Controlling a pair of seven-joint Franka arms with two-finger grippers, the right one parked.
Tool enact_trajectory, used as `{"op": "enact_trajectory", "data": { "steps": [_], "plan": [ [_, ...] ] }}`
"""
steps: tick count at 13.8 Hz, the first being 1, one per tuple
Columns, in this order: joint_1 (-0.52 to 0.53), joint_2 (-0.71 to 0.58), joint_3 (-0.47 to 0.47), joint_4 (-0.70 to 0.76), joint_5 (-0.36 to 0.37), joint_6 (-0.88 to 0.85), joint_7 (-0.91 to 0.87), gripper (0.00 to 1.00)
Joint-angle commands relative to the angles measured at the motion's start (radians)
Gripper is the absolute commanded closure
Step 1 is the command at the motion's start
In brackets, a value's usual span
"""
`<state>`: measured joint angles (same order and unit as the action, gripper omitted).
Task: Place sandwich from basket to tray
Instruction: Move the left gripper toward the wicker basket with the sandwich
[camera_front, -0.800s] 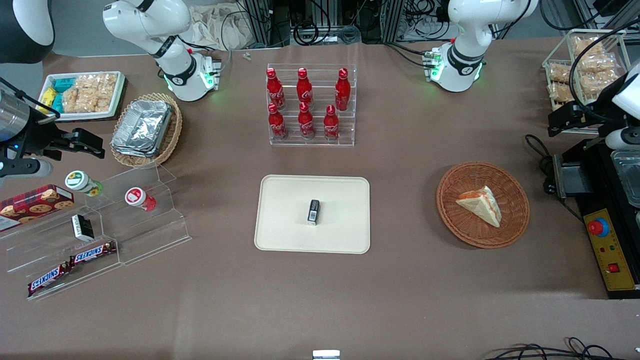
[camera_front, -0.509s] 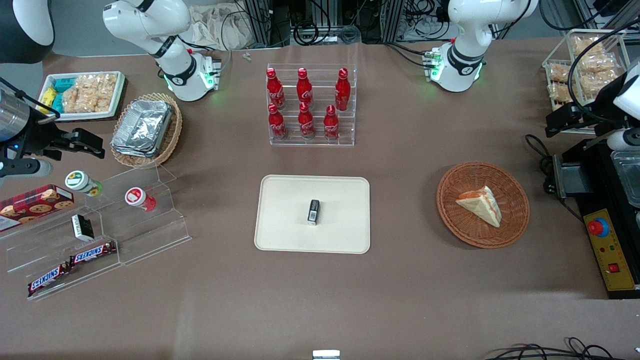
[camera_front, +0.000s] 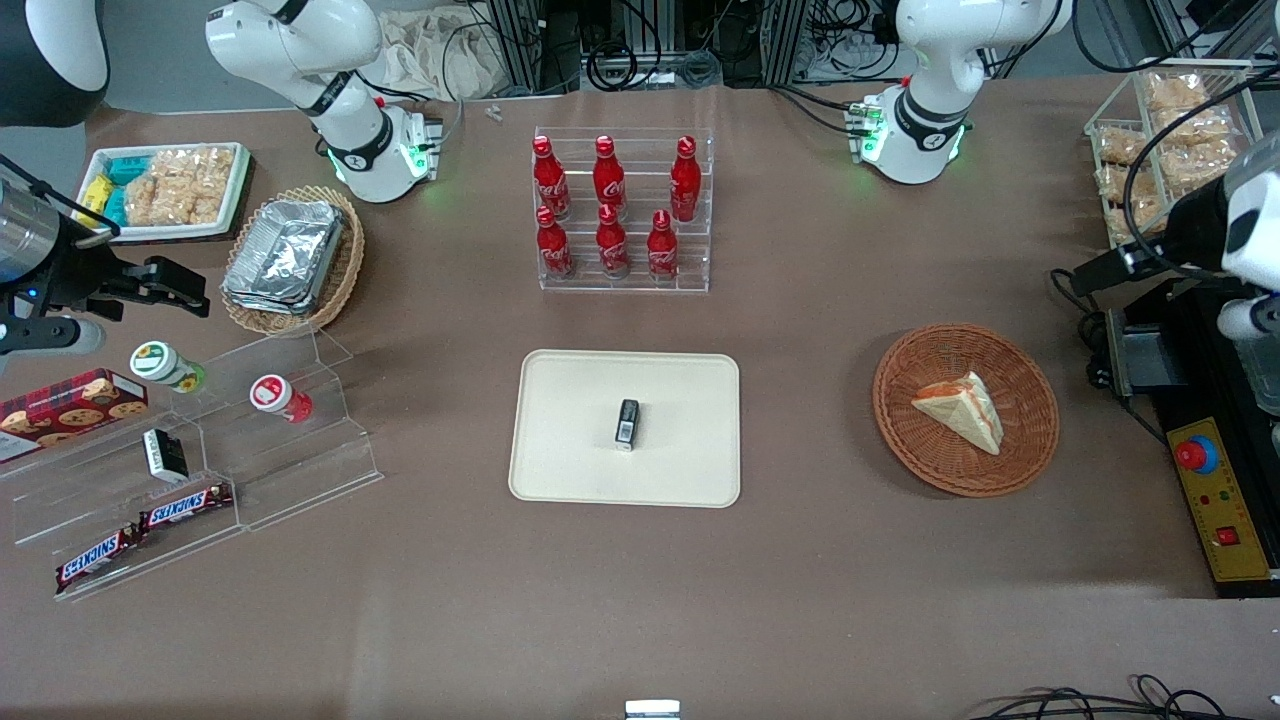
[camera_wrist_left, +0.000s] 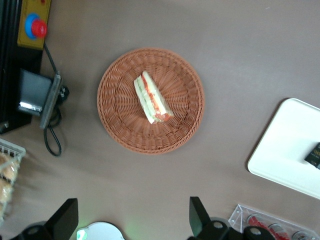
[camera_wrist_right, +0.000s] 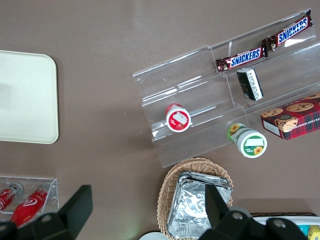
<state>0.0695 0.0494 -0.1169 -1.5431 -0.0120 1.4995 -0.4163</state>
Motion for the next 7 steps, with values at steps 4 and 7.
{"op": "enact_trajectory", "data": {
  "steps": [4, 7],
  "plan": [
    [-0.014, 0.019, 0.011, -0.279, 0.003, 0.279, -0.229, 0.00],
    [-0.016, 0.070, 0.010, -0.385, 0.004, 0.434, -0.335, 0.00]
  ]
}}
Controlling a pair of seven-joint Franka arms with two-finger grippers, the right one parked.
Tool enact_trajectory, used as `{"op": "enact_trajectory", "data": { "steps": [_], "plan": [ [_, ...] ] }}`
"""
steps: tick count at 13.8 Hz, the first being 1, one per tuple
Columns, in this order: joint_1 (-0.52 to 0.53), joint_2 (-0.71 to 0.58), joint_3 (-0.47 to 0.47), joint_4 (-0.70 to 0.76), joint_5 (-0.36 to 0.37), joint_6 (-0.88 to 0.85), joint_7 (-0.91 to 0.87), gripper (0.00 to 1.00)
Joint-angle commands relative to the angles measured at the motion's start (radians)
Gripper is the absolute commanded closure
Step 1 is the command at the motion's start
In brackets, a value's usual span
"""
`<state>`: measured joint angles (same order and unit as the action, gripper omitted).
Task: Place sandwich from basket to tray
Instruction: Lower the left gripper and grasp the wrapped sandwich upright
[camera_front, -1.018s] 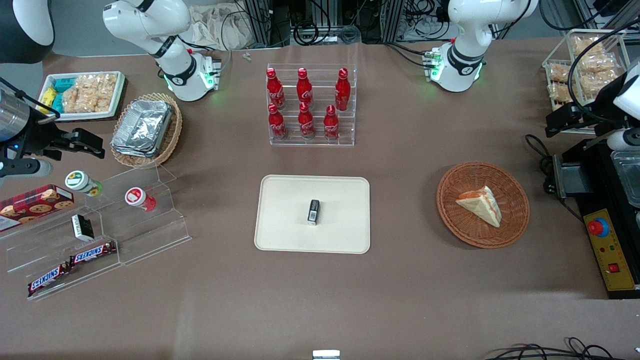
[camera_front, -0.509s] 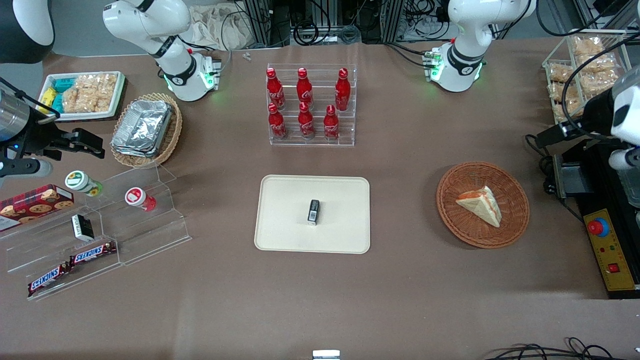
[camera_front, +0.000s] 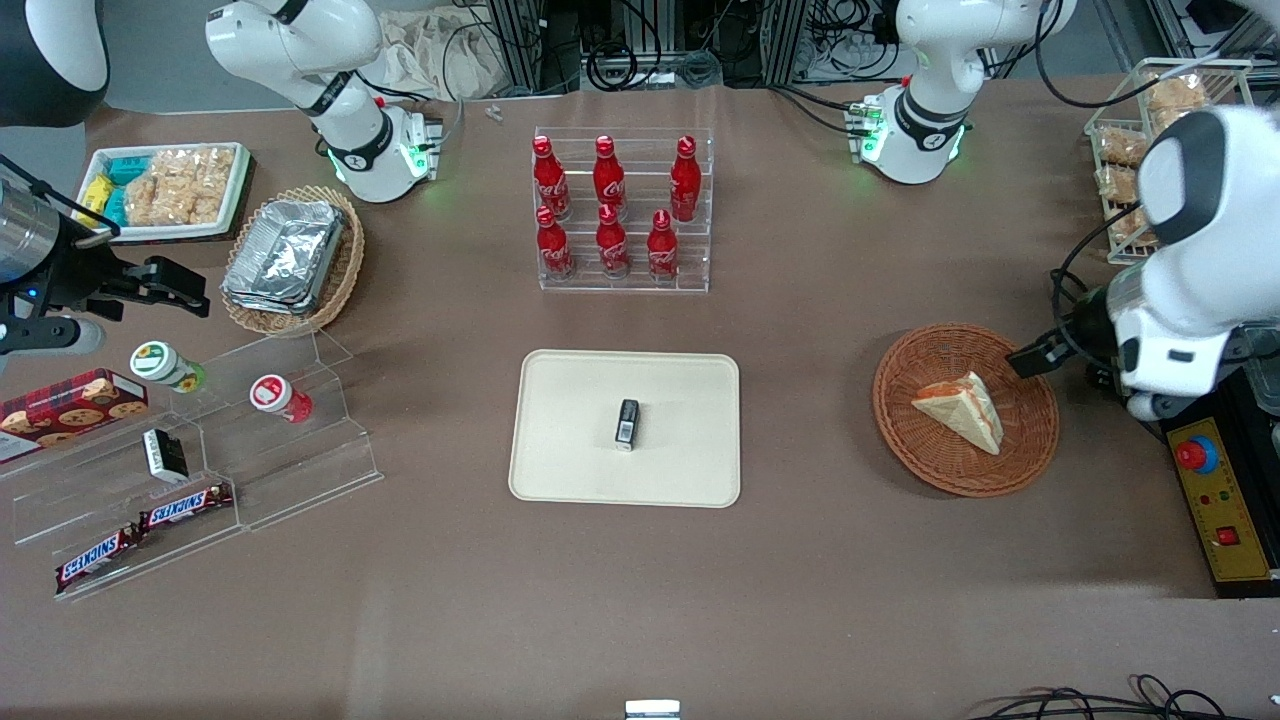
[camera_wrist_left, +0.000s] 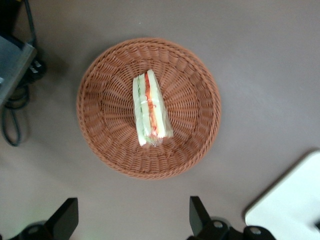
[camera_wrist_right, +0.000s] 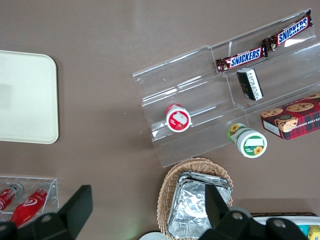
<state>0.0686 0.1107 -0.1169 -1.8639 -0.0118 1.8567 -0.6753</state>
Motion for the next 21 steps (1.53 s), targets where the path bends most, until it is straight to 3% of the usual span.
{"op": "enact_trajectory", "data": {
  "steps": [1, 4, 12, 15, 16, 17, 20, 21],
  "plan": [
    [-0.015, 0.018, 0.010, -0.101, 0.006, 0.125, -0.093, 0.00],
    [-0.003, 0.026, 0.013, -0.220, 0.001, 0.263, -0.125, 0.00],
    [-0.001, 0.170, 0.019, -0.313, -0.007, 0.544, -0.268, 0.00],
    [-0.001, 0.211, 0.019, -0.313, -0.005, 0.578, -0.274, 0.00],
    [-0.001, 0.218, 0.019, -0.311, -0.005, 0.578, -0.274, 0.06],
    [-0.001, 0.216, 0.019, -0.311, -0.005, 0.578, -0.274, 0.22],
    [-0.001, 0.216, 0.019, -0.308, 0.001, 0.578, -0.273, 0.91],
    [-0.001, 0.208, 0.019, -0.305, 0.003, 0.576, -0.270, 1.00]
  ]
}}
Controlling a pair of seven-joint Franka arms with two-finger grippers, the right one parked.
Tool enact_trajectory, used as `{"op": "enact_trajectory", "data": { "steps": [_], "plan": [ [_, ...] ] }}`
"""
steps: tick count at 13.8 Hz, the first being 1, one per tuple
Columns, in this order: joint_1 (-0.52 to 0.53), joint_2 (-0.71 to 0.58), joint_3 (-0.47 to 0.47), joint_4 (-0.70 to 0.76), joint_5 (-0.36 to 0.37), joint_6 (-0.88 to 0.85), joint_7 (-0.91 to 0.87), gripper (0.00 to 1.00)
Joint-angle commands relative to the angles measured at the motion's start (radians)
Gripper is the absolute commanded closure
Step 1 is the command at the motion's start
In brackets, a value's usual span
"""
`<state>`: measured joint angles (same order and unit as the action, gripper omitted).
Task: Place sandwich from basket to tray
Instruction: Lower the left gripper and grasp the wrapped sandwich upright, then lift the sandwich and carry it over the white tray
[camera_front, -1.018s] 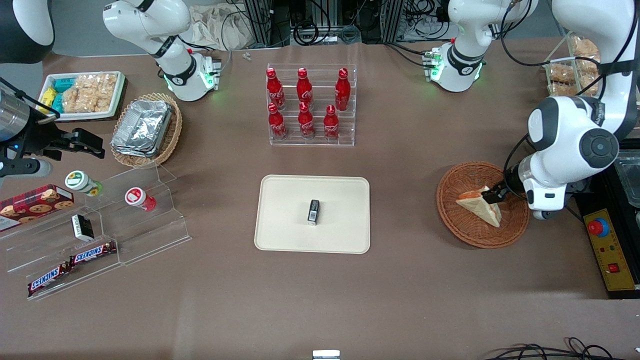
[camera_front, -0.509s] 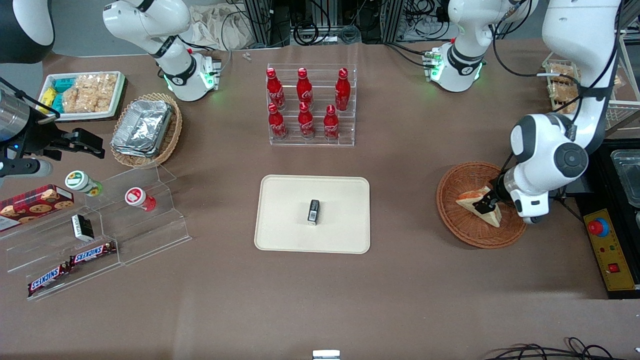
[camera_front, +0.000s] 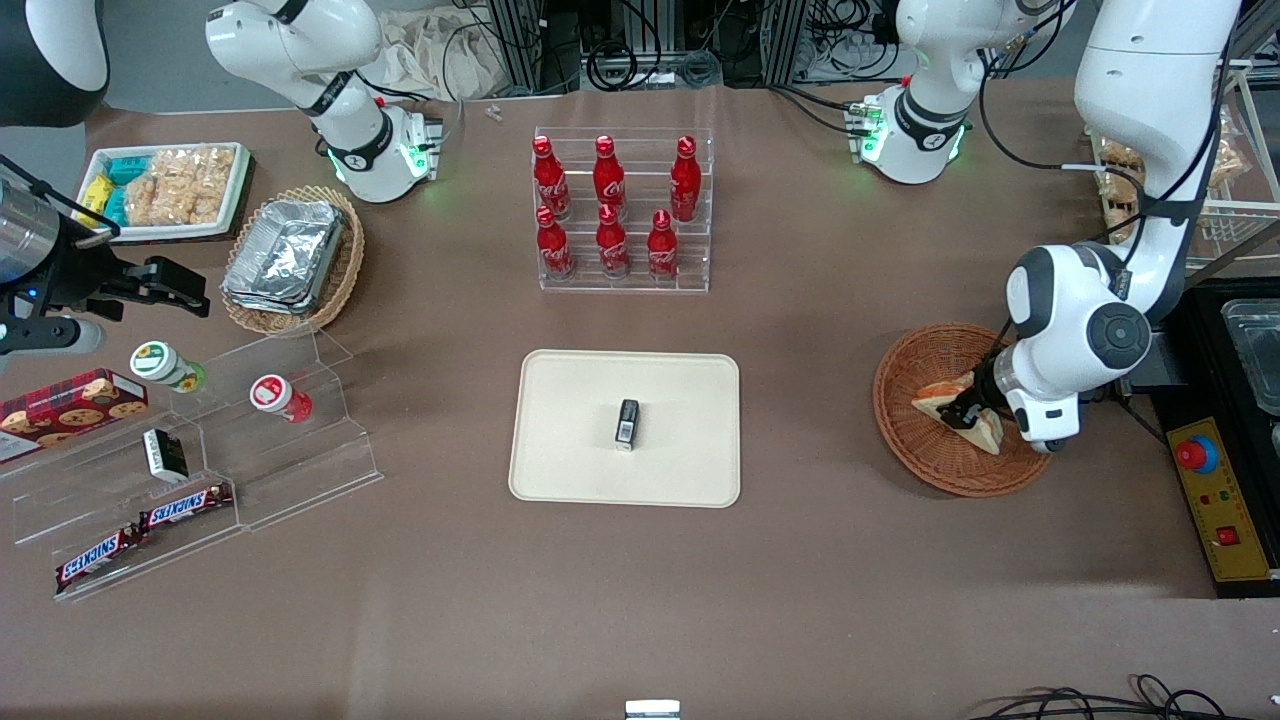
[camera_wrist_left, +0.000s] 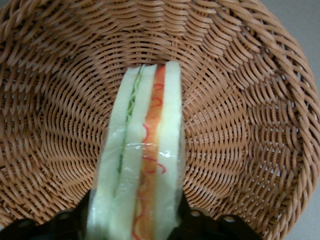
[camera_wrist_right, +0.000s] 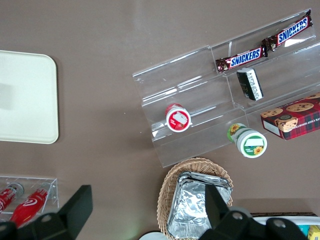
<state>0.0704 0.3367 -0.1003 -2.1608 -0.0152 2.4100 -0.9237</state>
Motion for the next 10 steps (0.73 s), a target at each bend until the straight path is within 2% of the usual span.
{"op": "enact_trajectory", "data": {
  "steps": [1, 4, 7, 10],
  "plan": [
    [-0.003, -0.028, 0.002, -0.002, 0.006, 0.014, -0.018, 1.00],
    [-0.004, -0.089, -0.002, 0.050, 0.006, -0.073, 0.003, 1.00],
    [-0.017, -0.122, -0.010, 0.198, 0.007, -0.311, 0.022, 1.00],
    [-0.017, -0.113, -0.091, 0.361, 0.006, -0.513, 0.055, 1.00]
  ]
}}
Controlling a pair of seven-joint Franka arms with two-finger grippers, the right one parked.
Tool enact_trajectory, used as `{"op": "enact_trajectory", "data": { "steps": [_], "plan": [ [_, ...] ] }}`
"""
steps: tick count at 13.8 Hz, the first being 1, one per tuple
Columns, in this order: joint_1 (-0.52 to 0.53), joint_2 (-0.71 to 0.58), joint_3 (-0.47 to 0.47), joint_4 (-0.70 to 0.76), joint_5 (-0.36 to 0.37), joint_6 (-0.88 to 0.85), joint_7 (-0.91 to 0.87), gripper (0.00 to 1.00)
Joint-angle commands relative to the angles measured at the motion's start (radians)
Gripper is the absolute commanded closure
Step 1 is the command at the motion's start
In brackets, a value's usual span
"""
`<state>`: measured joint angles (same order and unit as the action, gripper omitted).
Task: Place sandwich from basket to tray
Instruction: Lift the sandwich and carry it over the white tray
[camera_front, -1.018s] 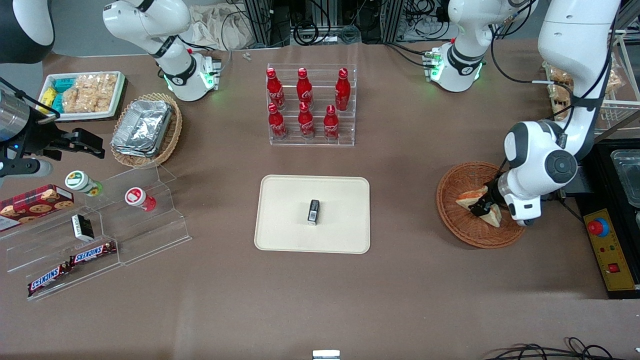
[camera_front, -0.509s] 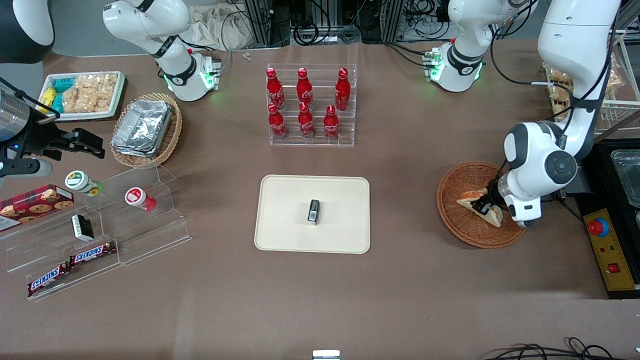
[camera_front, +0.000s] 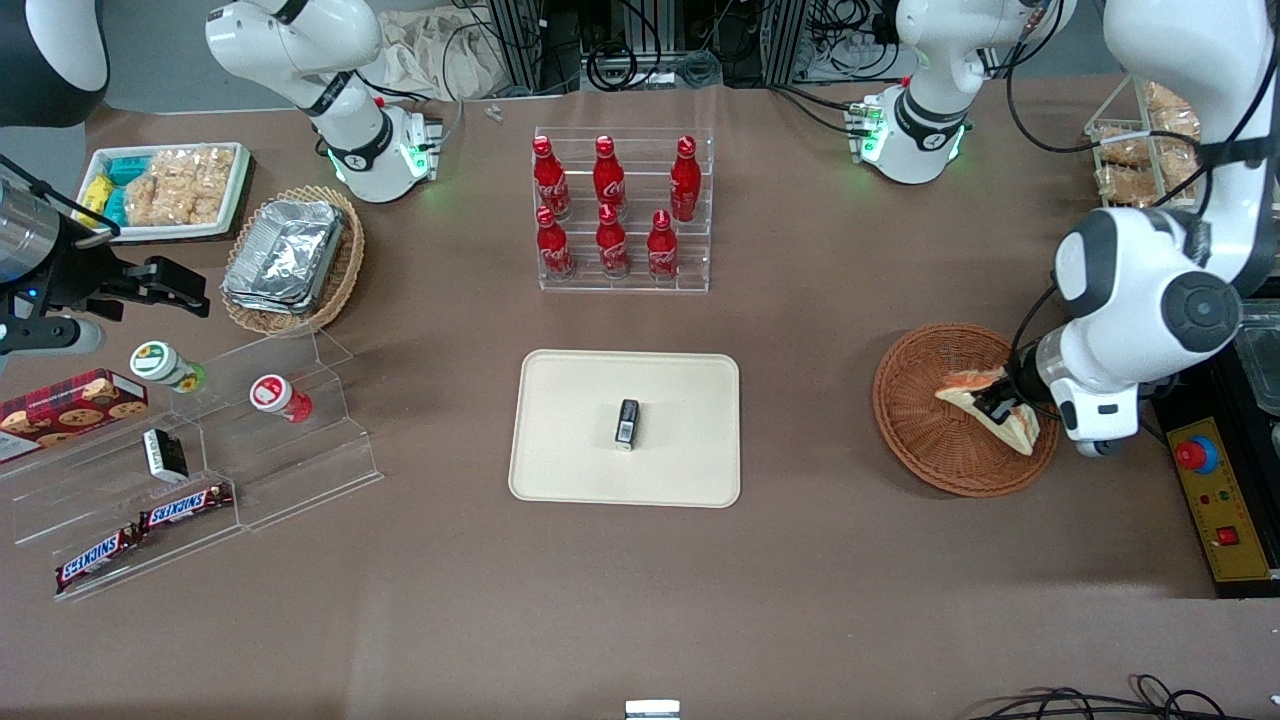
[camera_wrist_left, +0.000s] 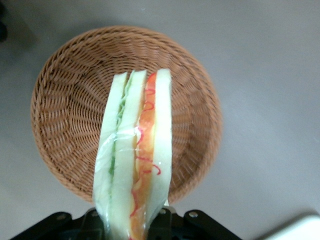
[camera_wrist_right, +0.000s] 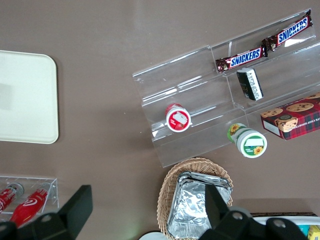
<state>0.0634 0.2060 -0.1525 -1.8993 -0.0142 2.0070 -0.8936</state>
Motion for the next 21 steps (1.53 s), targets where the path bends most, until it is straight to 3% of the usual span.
{"op": "enact_trajectory", "data": {
  "steps": [1, 7, 14, 21],
  "plan": [
    [-0.010, 0.018, -0.074, 0.129, 0.005, -0.158, 0.033, 1.00],
    [-0.017, 0.090, -0.271, 0.281, 0.011, -0.171, 0.041, 1.00],
    [-0.190, 0.177, -0.277, 0.302, 0.077, -0.028, 0.120, 1.00],
    [-0.341, 0.351, -0.275, 0.304, 0.216, 0.202, 0.111, 1.00]
  ]
}}
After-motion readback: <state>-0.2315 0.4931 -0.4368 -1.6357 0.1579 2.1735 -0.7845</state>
